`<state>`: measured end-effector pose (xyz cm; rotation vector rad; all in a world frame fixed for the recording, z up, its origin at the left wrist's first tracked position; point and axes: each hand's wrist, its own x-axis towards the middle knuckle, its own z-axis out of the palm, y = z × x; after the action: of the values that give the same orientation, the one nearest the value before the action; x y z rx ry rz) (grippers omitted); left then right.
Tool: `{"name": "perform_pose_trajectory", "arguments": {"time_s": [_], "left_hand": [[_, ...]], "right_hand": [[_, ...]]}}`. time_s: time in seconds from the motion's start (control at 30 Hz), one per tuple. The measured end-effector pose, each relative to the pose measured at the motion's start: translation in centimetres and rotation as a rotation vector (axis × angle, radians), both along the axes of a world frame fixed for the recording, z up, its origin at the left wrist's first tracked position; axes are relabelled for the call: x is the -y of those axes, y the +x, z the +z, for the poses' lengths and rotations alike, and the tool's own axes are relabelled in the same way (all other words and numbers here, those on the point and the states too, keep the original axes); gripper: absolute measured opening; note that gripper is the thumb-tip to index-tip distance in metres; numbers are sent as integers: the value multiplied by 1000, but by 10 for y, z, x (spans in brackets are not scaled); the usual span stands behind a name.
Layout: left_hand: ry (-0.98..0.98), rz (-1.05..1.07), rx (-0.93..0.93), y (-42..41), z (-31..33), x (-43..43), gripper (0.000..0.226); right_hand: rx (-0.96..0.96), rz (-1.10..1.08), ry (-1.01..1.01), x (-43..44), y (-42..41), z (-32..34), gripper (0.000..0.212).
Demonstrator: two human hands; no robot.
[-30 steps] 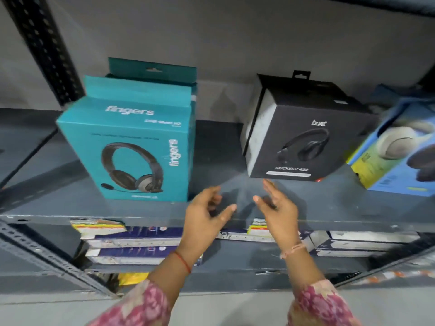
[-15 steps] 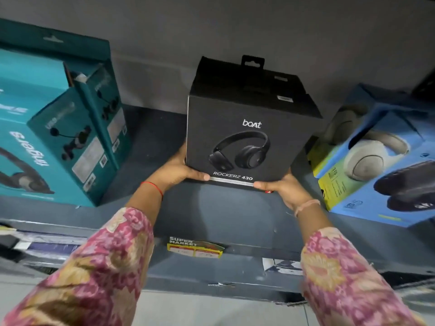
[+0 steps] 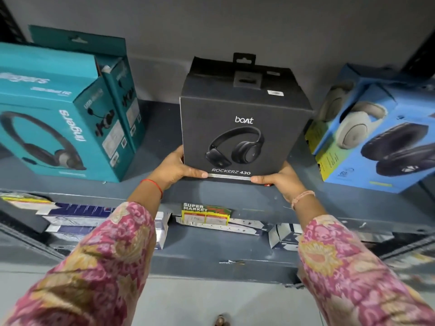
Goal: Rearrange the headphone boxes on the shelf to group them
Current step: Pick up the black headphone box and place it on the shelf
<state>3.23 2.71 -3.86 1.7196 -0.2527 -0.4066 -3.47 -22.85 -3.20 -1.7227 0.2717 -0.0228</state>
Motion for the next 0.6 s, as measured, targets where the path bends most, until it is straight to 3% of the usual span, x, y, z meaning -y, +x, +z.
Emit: {"name": "perform_pose_trajectory", "arguments": {"time_s": [0.6], "left_hand": [[18,-37,-3,-20,4,-13,52]], "right_hand": [[39,12,25,-14,-28,0,61]]}}
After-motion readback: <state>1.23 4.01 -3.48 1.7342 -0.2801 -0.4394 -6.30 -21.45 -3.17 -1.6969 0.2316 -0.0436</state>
